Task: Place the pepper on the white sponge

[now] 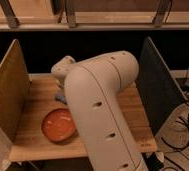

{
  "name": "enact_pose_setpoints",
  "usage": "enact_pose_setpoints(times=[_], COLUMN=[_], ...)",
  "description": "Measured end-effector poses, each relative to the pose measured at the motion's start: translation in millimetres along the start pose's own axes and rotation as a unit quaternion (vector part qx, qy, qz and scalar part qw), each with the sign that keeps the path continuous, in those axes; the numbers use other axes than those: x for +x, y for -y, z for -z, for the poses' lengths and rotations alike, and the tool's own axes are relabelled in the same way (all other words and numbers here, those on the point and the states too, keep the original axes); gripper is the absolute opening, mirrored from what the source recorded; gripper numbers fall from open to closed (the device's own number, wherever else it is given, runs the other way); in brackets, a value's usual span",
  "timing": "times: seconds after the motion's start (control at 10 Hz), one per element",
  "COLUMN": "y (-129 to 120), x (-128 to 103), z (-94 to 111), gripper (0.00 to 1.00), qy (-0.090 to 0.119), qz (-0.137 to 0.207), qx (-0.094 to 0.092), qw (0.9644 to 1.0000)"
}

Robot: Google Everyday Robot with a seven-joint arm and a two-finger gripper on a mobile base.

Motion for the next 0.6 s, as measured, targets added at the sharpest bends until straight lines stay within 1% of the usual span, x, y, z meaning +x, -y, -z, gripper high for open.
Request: enact_pose_setpoints(times=[0.1, 0.2, 0.6], y=[0.0, 0.2, -0.1], x=[0.2, 0.3, 0.2], z=[-0.1, -0.1, -0.1], gripper=[0.74, 0.80, 0.80], qy=[0.000, 0.000, 0.000], qz=[0.000, 0.000, 0.000], qx=[0.000, 0.000, 0.000], qw=[1.0000, 1.0000, 1.0000])
